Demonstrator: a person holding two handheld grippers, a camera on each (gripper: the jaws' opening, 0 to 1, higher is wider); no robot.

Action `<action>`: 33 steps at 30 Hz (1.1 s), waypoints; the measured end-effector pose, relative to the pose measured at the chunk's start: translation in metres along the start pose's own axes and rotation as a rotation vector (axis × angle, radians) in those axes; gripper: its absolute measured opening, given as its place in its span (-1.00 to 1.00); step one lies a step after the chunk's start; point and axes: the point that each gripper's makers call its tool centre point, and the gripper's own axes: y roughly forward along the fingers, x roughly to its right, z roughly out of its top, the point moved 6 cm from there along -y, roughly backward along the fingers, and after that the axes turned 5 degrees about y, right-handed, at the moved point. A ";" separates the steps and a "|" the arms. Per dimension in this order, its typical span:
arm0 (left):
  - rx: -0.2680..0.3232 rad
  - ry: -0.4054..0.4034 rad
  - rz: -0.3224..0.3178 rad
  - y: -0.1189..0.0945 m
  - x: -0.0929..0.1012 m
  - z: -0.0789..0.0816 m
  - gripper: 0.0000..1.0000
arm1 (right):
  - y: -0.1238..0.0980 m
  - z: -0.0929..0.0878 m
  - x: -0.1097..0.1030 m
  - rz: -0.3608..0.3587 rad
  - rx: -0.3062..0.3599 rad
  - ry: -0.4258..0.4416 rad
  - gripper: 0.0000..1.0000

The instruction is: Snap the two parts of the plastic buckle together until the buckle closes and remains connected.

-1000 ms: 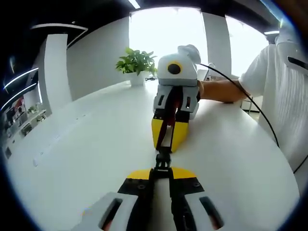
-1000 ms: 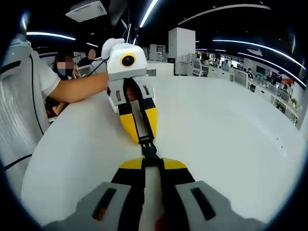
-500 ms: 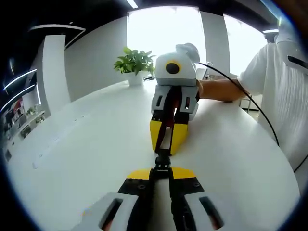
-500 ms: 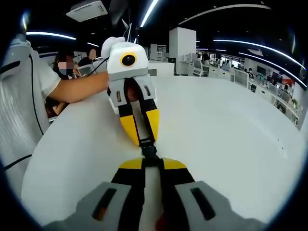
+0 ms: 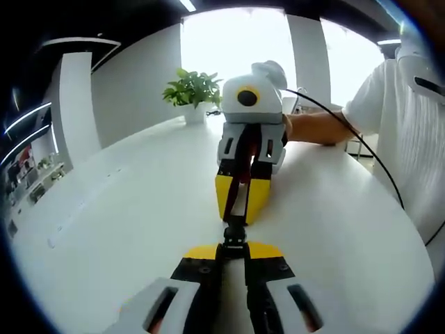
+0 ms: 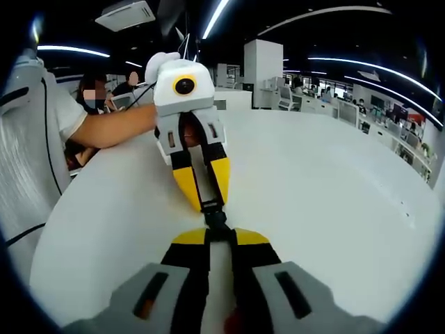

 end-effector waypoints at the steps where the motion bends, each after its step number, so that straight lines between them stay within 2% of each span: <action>1: 0.000 -0.001 -0.001 0.000 0.000 0.000 -0.80 | 0.000 0.000 0.000 0.000 0.000 0.001 -0.78; 10: -0.005 -0.020 -0.005 0.002 -0.001 0.000 -0.82 | 0.000 0.000 0.000 0.006 -0.002 -0.005 -0.79; 16: -0.004 -0.013 -0.013 0.000 -0.010 -0.004 -0.83 | 0.000 0.000 0.001 0.018 -0.001 -0.014 -0.80; 33: 0.005 -0.005 -0.056 0.003 -0.008 0.000 -0.84 | 0.002 0.002 0.005 0.069 -0.009 -0.045 -0.81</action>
